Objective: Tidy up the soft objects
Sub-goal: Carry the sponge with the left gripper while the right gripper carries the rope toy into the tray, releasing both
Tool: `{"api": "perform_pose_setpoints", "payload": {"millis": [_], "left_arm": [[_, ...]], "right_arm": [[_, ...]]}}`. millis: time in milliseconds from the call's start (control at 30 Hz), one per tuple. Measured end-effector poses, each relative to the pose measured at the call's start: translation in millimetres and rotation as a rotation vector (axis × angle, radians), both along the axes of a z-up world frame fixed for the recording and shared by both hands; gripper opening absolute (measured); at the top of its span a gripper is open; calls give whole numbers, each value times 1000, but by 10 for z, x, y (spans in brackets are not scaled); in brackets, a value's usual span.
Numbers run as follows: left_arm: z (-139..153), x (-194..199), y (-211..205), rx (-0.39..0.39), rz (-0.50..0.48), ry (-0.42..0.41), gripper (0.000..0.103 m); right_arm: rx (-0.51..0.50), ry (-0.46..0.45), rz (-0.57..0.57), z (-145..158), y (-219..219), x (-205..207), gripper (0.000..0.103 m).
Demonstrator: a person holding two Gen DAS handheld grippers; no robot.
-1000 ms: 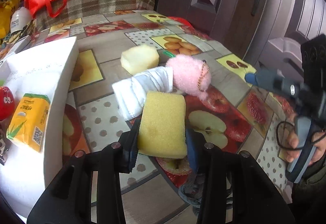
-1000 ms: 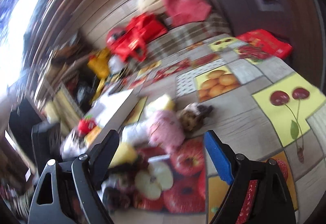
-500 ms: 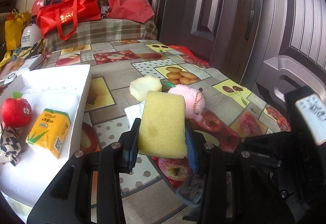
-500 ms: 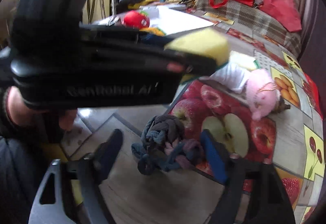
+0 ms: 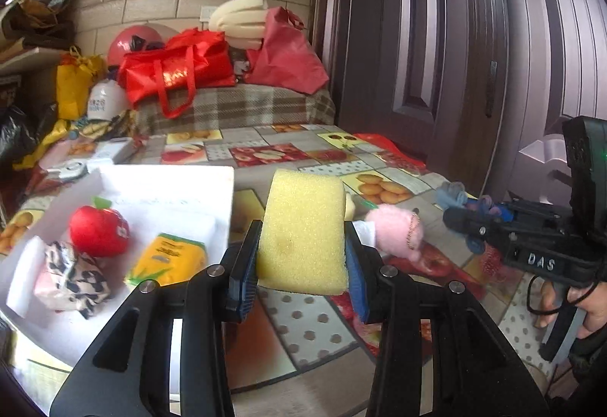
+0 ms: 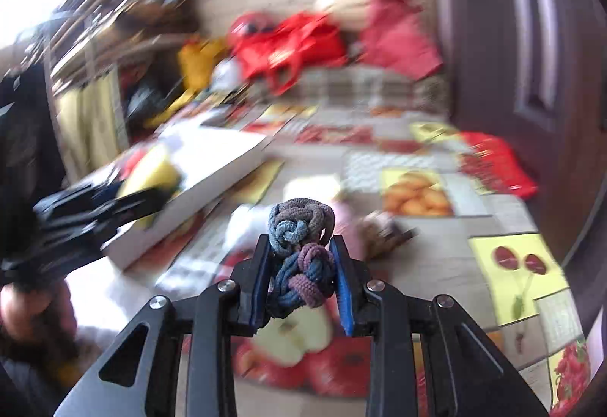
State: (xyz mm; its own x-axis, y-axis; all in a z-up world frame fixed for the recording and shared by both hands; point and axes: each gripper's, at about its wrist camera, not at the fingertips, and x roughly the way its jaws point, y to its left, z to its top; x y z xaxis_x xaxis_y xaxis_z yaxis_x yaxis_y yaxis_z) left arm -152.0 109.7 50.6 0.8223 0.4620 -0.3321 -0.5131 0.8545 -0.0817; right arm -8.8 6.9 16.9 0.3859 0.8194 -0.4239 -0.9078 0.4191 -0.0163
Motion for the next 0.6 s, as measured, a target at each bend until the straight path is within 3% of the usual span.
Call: {"api": "perform_pose_setpoints", "payload": {"millis": [67, 233, 433, 600], "left_arm": [[5, -85, 15, 35, 26, -1, 39], [-16, -217, 188, 26, 62, -1, 39], [-24, -336, 271, 38, 85, -2, 39], [-36, -353, 323, 27, 95, 2, 39]], "right_arm": [[55, 16, -68, -14, -9, 76, 30], [148, 11, -146, 39, -19, 156, 30], [143, -50, -99, 110, 82, 105, 30], [129, -47, -49, 107, 235, -12, 30]]}}
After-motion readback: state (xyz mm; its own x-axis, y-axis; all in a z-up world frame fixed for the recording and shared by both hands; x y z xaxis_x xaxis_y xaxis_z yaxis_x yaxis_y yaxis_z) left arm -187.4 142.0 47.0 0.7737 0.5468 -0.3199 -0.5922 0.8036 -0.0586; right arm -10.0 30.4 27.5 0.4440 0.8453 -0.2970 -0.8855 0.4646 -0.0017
